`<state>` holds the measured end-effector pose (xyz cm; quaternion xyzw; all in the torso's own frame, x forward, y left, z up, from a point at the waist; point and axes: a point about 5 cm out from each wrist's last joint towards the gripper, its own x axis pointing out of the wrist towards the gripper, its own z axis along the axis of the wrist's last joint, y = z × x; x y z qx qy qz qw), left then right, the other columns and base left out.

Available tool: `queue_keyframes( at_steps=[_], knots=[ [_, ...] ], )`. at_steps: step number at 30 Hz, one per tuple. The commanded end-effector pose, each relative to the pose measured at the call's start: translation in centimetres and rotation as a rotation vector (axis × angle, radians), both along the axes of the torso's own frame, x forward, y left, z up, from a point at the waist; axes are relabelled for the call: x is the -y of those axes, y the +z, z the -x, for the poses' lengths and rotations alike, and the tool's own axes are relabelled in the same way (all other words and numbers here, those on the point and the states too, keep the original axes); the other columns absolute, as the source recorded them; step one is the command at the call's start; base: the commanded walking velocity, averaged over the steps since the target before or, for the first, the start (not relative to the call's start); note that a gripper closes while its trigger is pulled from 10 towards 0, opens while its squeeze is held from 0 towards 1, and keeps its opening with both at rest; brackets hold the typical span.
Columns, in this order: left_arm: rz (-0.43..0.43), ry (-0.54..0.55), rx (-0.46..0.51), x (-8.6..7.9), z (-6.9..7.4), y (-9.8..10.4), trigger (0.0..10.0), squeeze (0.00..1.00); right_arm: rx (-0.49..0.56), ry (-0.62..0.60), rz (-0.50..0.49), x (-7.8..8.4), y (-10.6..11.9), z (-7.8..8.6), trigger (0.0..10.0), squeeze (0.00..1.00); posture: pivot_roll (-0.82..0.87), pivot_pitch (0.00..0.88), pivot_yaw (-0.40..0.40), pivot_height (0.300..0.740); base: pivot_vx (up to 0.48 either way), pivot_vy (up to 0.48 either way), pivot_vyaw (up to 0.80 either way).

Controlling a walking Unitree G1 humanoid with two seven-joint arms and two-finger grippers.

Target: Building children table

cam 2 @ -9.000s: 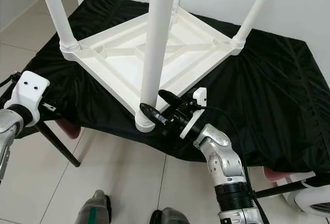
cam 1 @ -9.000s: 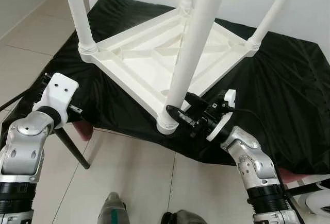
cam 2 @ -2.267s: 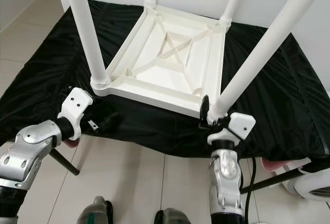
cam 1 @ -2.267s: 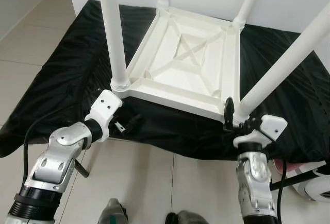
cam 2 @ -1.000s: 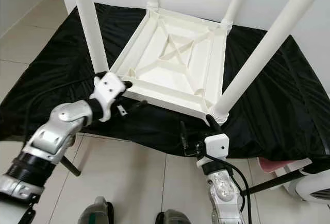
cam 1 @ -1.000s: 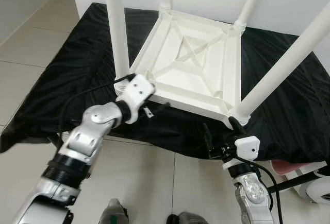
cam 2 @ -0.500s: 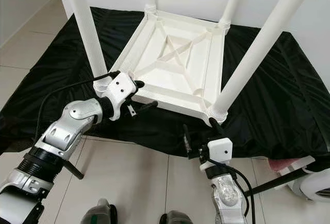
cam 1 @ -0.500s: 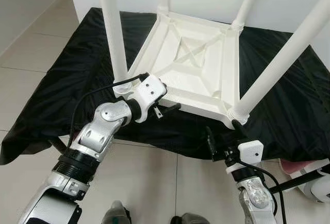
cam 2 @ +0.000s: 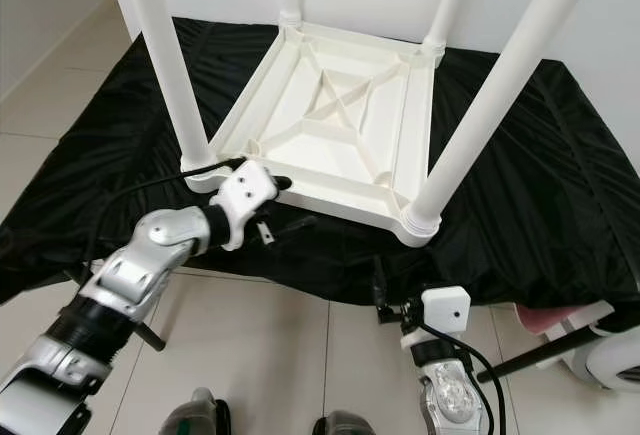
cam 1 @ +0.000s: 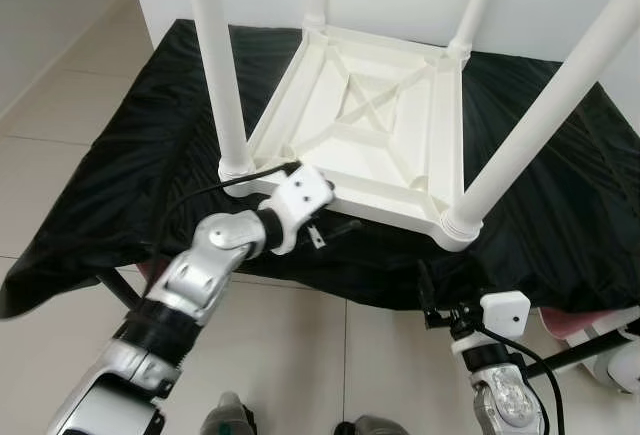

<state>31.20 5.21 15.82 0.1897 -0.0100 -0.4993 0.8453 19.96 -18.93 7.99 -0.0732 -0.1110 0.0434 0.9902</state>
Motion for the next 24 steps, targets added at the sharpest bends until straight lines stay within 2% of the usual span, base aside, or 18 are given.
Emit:
queue_keyframes(
  at_steps=[1, 9, 13, 18, 22, 24],
  knots=[
    [-0.026, -0.03, -0.002, 0.1, 0.0, -0.3, 10.0, 0.0, 0.003, -0.014, 0.004, 0.3, 0.0, 0.3, 10.0, 0.0, -0.07, 0.048, 0.011, 0.74, 0.0, 0.0, 0.0],
    [-0.069, -0.048, -0.001, 1.5, -1.2, -0.5, 10.0, 0.0, 0.004, -0.03, 0.003, 0.2, 0.0, 0.9, 10.0, 0.0, -0.09, 0.053, 0.032, 0.74, 0.0, 0.0, 0.0],
    [-0.142, -0.027, -0.006, 2.0, -2.8, -0.8, 10.0, 0.0, 0.004, -0.024, 0.001, -0.2, 0.1, 1.3, 10.0, 0.0, -0.1, 0.068, 0.044, 0.74, 0.0, 0.0, 0.0],
    [-0.158, -0.01, -0.021, 2.5, -3.9, -0.6, 10.0, 0.0, 0.006, -0.034, 0.0, -0.3, 0.2, 1.6, 10.0, 0.0, -0.12, 0.081, 0.057, 0.74, 0.0, 0.0, 0.0],
    [-0.167, -0.009, -0.028, 2.6, -4.1, -0.7, 10.0, 0.0, 0.007, -0.039, -0.003, -0.2, 0.3, 1.8, 10.0, 0.0, -0.13, 0.086, 0.062, 0.74, 0.0, 0.0, 0.0],
    [-0.207, -0.026, -0.034, 2.9, -4.3, -1.1, 10.0, 0.0, 0.006, -0.047, -0.016, -0.2, 0.4, 2.2, 10.0, 0.0, -0.15, 0.091, 0.077, 0.74, 0.0, 0.0, 0.0]
  ],
)
